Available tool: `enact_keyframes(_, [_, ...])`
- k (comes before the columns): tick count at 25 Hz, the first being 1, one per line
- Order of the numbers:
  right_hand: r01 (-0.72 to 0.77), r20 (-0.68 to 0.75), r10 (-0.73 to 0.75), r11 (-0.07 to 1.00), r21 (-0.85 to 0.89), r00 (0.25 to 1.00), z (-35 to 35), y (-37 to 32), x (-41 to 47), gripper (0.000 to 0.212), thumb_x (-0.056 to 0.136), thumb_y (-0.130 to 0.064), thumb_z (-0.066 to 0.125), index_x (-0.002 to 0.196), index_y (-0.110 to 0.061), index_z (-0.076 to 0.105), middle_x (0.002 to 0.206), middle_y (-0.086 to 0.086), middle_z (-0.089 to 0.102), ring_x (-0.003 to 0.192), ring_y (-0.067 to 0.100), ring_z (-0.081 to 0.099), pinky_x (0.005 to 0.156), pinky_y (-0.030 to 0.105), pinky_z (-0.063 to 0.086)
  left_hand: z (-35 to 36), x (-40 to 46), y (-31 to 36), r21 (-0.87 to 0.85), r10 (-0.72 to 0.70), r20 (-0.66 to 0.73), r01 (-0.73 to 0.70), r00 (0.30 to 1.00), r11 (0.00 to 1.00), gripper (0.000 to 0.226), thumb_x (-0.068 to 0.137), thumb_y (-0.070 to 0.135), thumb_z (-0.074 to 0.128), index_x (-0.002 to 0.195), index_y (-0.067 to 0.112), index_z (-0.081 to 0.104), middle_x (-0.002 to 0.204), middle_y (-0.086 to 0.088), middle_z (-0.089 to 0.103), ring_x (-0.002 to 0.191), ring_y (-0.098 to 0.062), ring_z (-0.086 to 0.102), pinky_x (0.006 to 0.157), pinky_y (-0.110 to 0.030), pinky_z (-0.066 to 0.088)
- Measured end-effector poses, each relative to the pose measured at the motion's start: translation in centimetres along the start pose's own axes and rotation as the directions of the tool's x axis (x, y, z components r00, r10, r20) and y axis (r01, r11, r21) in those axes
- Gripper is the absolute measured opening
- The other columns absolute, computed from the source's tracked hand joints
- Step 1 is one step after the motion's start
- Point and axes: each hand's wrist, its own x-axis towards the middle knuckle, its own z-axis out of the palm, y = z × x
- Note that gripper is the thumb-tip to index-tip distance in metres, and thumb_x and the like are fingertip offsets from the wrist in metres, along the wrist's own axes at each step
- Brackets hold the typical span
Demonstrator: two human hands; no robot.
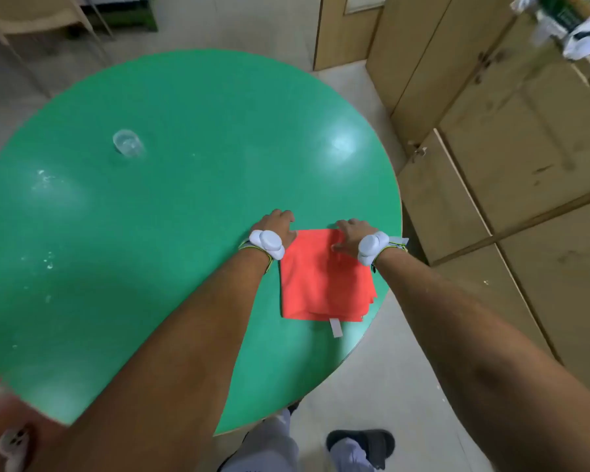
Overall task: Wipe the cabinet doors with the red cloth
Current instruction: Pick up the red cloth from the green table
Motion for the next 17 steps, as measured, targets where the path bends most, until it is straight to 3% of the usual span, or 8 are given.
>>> enact_keyframes(3, [-0.002, -0.104, -0.012, 0.991, -0.137, 0.995, 0.9, 0.5, 0.0, 0.046, 0.100, -0.026, 0.053, 0.145, -0.020, 0.046, 0.142, 0.012, 0.050, 0.134, 0.034, 0.048, 0.107, 0.044, 0.046, 1.2, 0.4, 0.6, 0.130, 0.000, 0.076, -0.010, 0.997, 0.992, 0.052, 0.104, 0.037, 0.057, 0.148, 0.011, 0.050, 0.148, -0.016, 0.050, 0.137, -0.037, 0.049, 0.113, -0.042, 0.043])
enact_keyframes(6, [-0.023, -0.061, 0.014, 0.989, -0.147, 0.998, 0.2, 0.6, -1.2, 0.036, 0.101, -0.021, 0.048, 0.136, -0.020, 0.057, 0.138, 0.009, 0.059, 0.133, 0.031, 0.052, 0.107, 0.042, 0.043, 0.8, -0.3, 1.2, 0.234, 0.013, 0.120, -0.040, 0.993, 0.971, 0.047, 0.103, 0.037, 0.059, 0.144, 0.014, 0.056, 0.145, -0.015, 0.051, 0.138, -0.037, 0.046, 0.112, -0.044, 0.045])
enact_keyframes(12, [0.026, 0.030, -0.023, 0.994, -0.106, 0.999, -6.4, 3.3, -7.3, 0.031, 0.095, -0.021, 0.061, 0.121, -0.010, 0.071, 0.128, 0.013, 0.069, 0.117, 0.032, 0.066, 0.092, 0.030, 0.051, -3.8, -3.1, 4.7, 0.131, 0.070, 0.118, -0.085, 0.991, 0.988, 0.041, 0.098, 0.035, 0.065, 0.132, 0.011, 0.064, 0.137, -0.018, 0.059, 0.129, -0.038, 0.056, 0.105, -0.040, 0.050])
enact_keyframes(14, [-0.013, -0.016, 0.012, 0.997, -0.075, 1.000, -8.5, 4.9, -10.1, 0.031, 0.095, -0.021, 0.061, 0.121, -0.010, 0.072, 0.127, 0.013, 0.069, 0.117, 0.032, 0.066, 0.092, 0.030, 0.050, -5.8, -4.0, 7.0, 0.053, 0.122, 0.097, -0.128, 0.988, 0.990, 0.036, 0.096, 0.029, 0.068, 0.125, 0.008, 0.067, 0.130, -0.017, 0.066, 0.121, -0.034, 0.064, 0.096, -0.035, 0.052])
enact_keyframes(17, [-0.123, -0.205, 0.127, 0.992, 0.036, 0.970, -12.2, 8.3, -15.9, 0.032, 0.094, -0.022, 0.059, 0.121, -0.016, 0.074, 0.129, 0.014, 0.062, 0.122, 0.034, 0.060, 0.098, 0.032, 0.050, -10.0, -6.0, 12.5, -0.037, 0.230, 0.024, -0.229, 0.973, 0.973, 0.028, 0.091, 0.019, 0.071, 0.116, 0.008, 0.070, 0.122, -0.015, 0.072, 0.113, -0.033, 0.068, 0.091, -0.036, 0.052])
